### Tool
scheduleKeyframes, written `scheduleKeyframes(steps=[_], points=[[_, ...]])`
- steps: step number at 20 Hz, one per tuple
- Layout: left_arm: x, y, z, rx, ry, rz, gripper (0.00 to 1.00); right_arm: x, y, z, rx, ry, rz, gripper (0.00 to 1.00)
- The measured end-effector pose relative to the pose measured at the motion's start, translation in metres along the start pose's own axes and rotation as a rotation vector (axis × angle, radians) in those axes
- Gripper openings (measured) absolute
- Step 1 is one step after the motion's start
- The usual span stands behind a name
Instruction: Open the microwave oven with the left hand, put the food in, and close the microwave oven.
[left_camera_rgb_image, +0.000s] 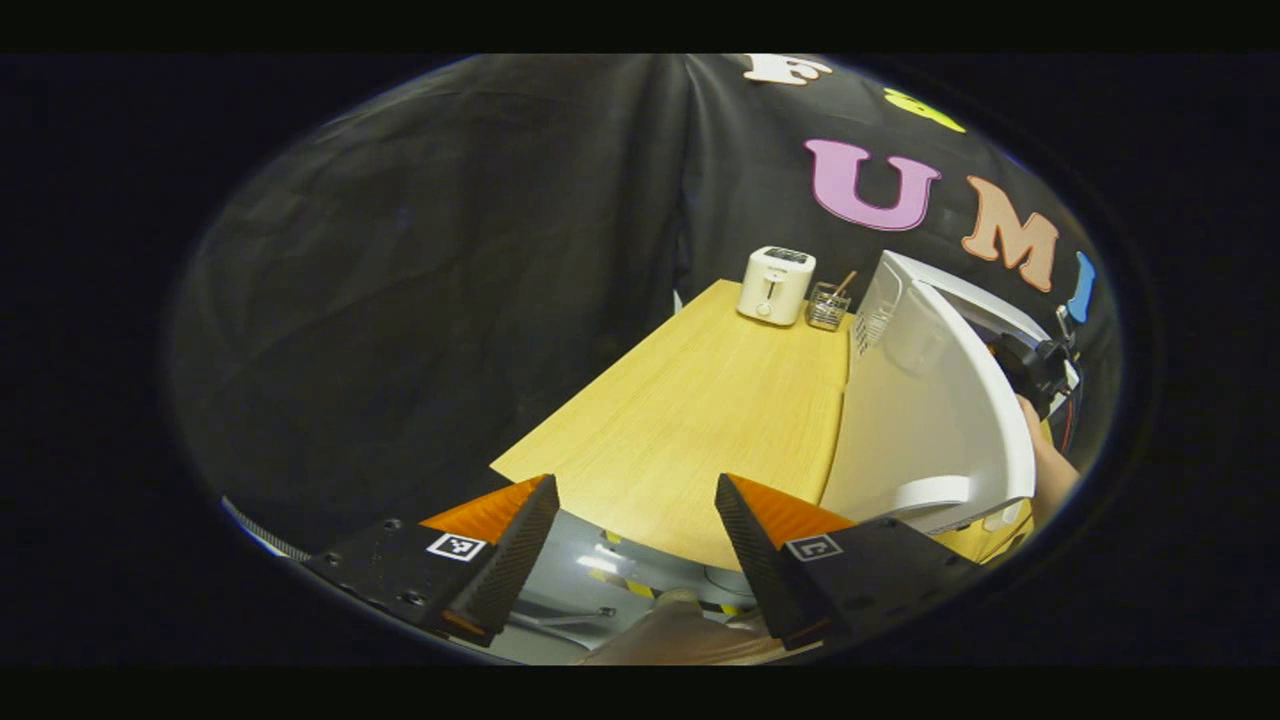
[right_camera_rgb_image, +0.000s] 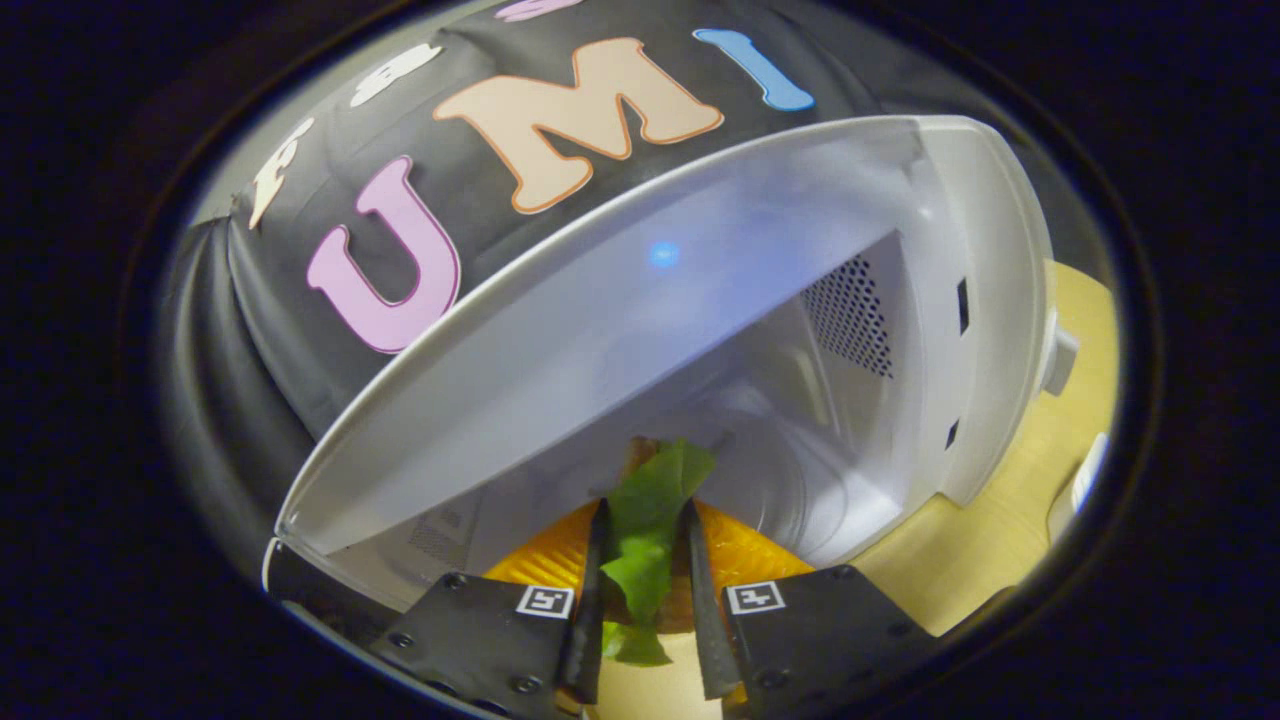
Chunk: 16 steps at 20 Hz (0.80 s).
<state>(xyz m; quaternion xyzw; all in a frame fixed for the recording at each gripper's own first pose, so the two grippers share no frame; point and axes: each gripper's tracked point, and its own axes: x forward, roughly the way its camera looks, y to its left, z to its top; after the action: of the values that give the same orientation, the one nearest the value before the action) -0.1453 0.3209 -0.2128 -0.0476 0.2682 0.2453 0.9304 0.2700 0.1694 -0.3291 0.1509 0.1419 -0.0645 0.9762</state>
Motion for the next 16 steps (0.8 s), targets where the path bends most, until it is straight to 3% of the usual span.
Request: scheduleKeyframes(steps=[1, 4, 8, 11, 13, 16], points=[[-0.003, 0.002, 0.0, -0.005, 0.0, 0.002, 0.93, 0.001, -0.003, 0.003, -0.051, -0.001, -0.017, 0.43], [-0.01, 0.007, -0.003, -0.005, 0.006, 0.003, 0.93, 0.005, -0.01, 0.011, -0.159, -0.011, -0.057, 0.45], [-0.009, 0.001, -0.001, 0.005, -0.006, -0.01, 0.91, -0.011, -0.02, 0.028, -0.201, -0.044, -0.078, 0.98], [-0.009, -0.002, 0.002, 0.014, -0.017, -0.017, 0.85, -0.04, -0.023, 0.039, -0.239, -0.083, -0.065, 0.99], [-0.009, -0.006, 0.002, 0.019, -0.016, -0.025, 0.65, -0.065, -0.024, 0.042, -0.267, -0.098, -0.047, 0.99], [-0.008, -0.008, 0.002, 0.037, -0.011, -0.024, 0.17, -0.104, -0.029, 0.043, -0.281, -0.104, -0.026, 0.99]])
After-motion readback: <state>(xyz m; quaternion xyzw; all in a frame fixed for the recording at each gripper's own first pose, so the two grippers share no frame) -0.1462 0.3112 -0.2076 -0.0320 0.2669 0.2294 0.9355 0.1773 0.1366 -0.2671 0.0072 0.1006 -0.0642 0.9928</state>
